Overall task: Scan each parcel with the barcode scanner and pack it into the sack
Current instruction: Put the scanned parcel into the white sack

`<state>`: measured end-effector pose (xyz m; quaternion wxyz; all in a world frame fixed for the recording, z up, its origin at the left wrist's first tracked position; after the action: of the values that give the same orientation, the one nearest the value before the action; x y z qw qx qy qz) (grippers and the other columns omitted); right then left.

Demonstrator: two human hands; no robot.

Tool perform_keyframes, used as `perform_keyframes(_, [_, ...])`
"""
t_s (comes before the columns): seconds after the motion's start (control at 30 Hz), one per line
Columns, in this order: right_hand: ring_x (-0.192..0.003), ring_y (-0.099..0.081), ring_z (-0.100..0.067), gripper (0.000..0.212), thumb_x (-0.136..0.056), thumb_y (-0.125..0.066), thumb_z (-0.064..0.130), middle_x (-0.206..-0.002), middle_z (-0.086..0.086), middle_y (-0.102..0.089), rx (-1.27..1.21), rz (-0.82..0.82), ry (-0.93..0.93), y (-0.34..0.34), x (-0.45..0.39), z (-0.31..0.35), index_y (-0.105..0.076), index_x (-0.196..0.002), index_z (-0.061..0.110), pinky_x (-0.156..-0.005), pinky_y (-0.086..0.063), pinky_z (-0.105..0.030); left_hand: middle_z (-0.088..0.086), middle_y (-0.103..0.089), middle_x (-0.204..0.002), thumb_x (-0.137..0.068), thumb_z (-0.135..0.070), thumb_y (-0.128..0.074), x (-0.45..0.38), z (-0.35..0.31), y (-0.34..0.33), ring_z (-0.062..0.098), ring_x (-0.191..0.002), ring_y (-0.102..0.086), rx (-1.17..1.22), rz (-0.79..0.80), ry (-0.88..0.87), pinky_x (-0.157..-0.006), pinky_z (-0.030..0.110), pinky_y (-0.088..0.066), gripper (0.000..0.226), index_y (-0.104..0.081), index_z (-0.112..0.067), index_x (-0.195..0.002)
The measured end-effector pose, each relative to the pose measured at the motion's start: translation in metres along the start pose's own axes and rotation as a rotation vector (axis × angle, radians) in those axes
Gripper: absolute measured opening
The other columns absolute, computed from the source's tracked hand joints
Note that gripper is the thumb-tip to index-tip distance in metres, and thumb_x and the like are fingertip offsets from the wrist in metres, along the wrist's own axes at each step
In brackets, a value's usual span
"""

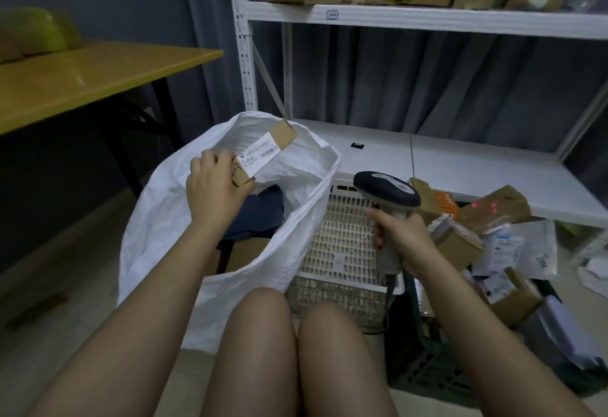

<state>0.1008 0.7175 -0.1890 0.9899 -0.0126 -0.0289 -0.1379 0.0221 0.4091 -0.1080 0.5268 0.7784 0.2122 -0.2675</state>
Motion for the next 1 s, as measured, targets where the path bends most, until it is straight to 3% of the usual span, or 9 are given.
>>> perform_keyframes(0.1, [-0.045, -0.044, -0.018, 0.021, -0.091, -0.065, 0.011, -0.058, -0.01, -0.047, -0.03, 0.007, -0.03, -0.011, -0.013, -0.01, -0.052, -0.074, 0.008, -0.047, -0.042, -0.03, 0.02, -0.056, -0.097, -0.075, -0.027, -0.076, -0.001, 0.018, -0.023, 0.041, -0.09, -0.05, -0.137, 0.109, -0.045, -0.062, 0.04, -0.034, 0.035, -0.059, -0.003, -0.093])
perform_keyframes(0.23, [-0.047, -0.044, -0.019, 0.02, -0.09, -0.066, 0.012, -0.059, -0.011, -0.047, -0.04, 0.02, -0.06, -0.011, -0.024, -0.024, -0.054, -0.076, 0.007, -0.05, -0.042, -0.032, 0.018, -0.041, -0.128, -0.09, -0.016, -0.063, -0.007, 0.036, -0.088, 0.042, -0.098, -0.055, -0.217, 0.464, 0.023, -0.069, 0.045, -0.047, 0.038, -0.047, -0.005, -0.123])
perform_keyframes(0.3, [-0.046, -0.045, -0.019, 0.019, -0.091, -0.067, 0.013, -0.058, -0.01, -0.048, -0.033, 0.01, -0.07, -0.002, -0.028, -0.031, -0.055, -0.078, 0.006, -0.048, -0.043, -0.031, 0.023, -0.011, -0.154, -0.087, -0.016, -0.068, -0.001, 0.041, -0.12, 0.045, -0.114, -0.051, -0.135, 0.651, 0.095, -0.088, 0.049, -0.048, 0.069, -0.028, -0.01, -0.143])
perform_keyframes(0.37, [-0.045, -0.046, -0.019, 0.017, -0.09, -0.066, 0.012, -0.057, -0.009, -0.049, -0.035, -0.012, -0.081, 0.013, -0.031, -0.038, -0.055, -0.08, 0.005, -0.047, -0.043, -0.032, 0.019, 0.025, -0.155, -0.087, -0.024, -0.071, 0.011, 0.037, -0.148, 0.044, -0.133, -0.036, 0.016, 0.812, 0.145, -0.102, 0.044, -0.041, 0.097, -0.002, -0.018, -0.154])
perform_keyframes(0.4, [-0.044, -0.046, -0.019, 0.017, -0.09, -0.066, 0.011, -0.056, -0.009, -0.049, -0.033, -0.026, -0.085, 0.022, -0.031, -0.042, -0.055, -0.08, 0.004, -0.047, -0.043, -0.032, 0.016, 0.031, -0.154, -0.089, -0.026, -0.068, 0.014, 0.031, -0.156, 0.042, -0.14, -0.026, 0.081, 0.833, 0.143, -0.107, 0.043, -0.036, 0.096, 0.003, -0.02, -0.154])
perform_keyframes(0.5, [-0.044, -0.047, -0.02, 0.02, -0.09, -0.066, 0.01, -0.056, -0.01, -0.05, 0.001, -0.104, -0.124, 0.056, -0.028, -0.06, -0.054, -0.075, 0.005, -0.049, -0.044, -0.032, 0.017, 0.012, -0.16, -0.097, -0.016, -0.053, 0.008, -0.008, -0.153, 0.036, -0.147, -0.012, 0.279, 0.695, 0.017, -0.112, 0.041, -0.03, 0.064, -0.021, -0.016, -0.152])
perform_keyframes(0.67, [-0.045, -0.047, -0.022, 0.021, -0.09, -0.067, 0.011, -0.056, -0.012, -0.049, -0.046, -0.259, -0.217, 0.123, -0.009, -0.106, -0.054, -0.074, 0.006, -0.051, -0.043, -0.033, 0.011, -0.03, -0.153, -0.097, -0.012, -0.05, 0.013, -0.097, -0.116, 0.024, -0.14, -0.03, 0.486, 0.4, -0.145, -0.109, 0.025, -0.022, 0.041, -0.047, -0.011, -0.138])
perform_keyframes(0.8, [-0.045, -0.046, -0.022, 0.027, -0.091, -0.064, 0.008, -0.053, -0.011, -0.047, -0.089, -0.415, -0.293, 0.179, 0.022, -0.14, -0.05, -0.068, 0.006, -0.047, -0.042, -0.029, 0.004, -0.034, -0.15, -0.097, -0.014, -0.049, 0.049, -0.19, -0.128, 0.018, -0.14, -0.03, 0.582, 0.488, -0.313, -0.109, 0.025, -0.024, 0.039, -0.048, -0.015, -0.137])
perform_keyframes(1.0, [-0.046, -0.044, -0.021, 0.02, -0.089, -0.065, 0.007, -0.057, -0.013, -0.049, -0.098, -0.613, -0.371, 0.259, 0.077, -0.193, -0.054, -0.071, 0.007, -0.052, -0.041, -0.034, 0.002, -0.033, -0.151, -0.098, -0.021, -0.05, 0.119, -0.299, -0.201, 0.02, -0.138, -0.031, 0.662, 0.733, -0.321, -0.113, 0.034, -0.029, 0.044, -0.044, -0.015, -0.141])
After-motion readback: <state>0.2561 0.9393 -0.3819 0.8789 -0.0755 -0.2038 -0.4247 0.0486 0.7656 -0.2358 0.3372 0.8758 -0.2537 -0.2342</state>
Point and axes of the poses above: each hand's wrist, its own x-axis away from the middle knuckle, its own y-axis out of the back of the hand, z = x × y, the point moved 9 cm from there along -x, towards the middle knuckle
